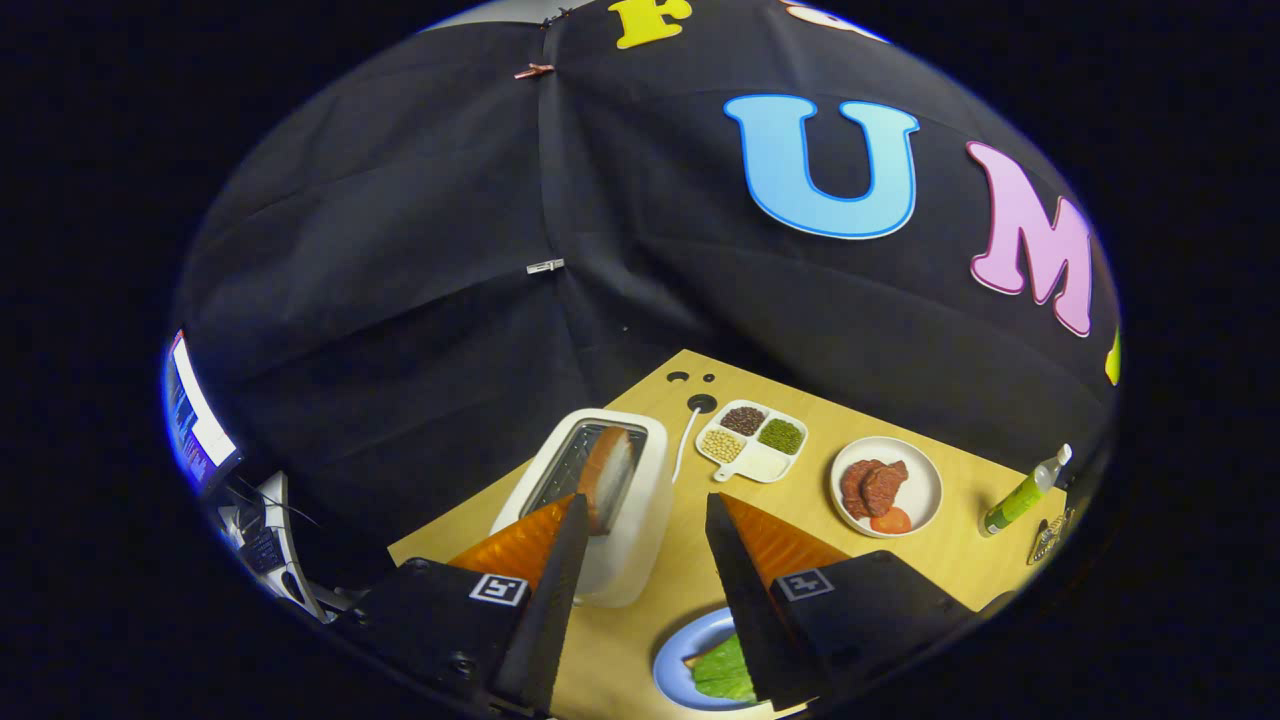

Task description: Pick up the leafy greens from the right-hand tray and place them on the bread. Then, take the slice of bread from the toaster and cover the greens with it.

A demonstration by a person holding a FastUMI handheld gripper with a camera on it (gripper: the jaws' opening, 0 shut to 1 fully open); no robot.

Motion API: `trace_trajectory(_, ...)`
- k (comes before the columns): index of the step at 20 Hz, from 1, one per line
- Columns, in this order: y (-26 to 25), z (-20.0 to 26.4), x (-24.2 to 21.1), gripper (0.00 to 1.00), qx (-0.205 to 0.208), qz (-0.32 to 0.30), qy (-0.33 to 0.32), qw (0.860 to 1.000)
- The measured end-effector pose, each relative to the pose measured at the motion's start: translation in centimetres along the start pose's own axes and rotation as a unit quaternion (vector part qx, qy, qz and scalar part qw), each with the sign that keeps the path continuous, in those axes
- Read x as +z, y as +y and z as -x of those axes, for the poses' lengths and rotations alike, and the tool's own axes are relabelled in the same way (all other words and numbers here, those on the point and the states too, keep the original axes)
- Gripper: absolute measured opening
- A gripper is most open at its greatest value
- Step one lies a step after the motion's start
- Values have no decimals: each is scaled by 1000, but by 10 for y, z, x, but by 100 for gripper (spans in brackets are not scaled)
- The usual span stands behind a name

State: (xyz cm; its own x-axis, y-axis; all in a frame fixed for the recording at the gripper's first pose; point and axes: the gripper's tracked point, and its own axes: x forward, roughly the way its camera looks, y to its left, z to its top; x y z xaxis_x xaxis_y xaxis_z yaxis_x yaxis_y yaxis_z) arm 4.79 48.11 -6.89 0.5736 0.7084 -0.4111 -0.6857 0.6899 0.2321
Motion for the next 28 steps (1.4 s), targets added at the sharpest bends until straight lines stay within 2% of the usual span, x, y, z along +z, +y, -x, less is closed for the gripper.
trace_trajectory(4, 21, -43, 2, 75, -2, -6, 22, 1000)
trace_trajectory(13, 23, -107, -19, 72, -52, 13, 77, 996)
trace_trajectory(15, 17, -114, -23, 60, -69, 13, 86, 994)
trace_trajectory(16, 23, -118, -25, 52, -58, 7, 92, 994)
trace_trajectory(19, 24, -120, -24, 19, -50, -4, 97, 994)
trace_trajectory(21, 24, -111, -16, 14, -46, -16, 91, 995)
trace_trajectory(28, 19, -38, 41, 13, -28, -51, 2, 998)
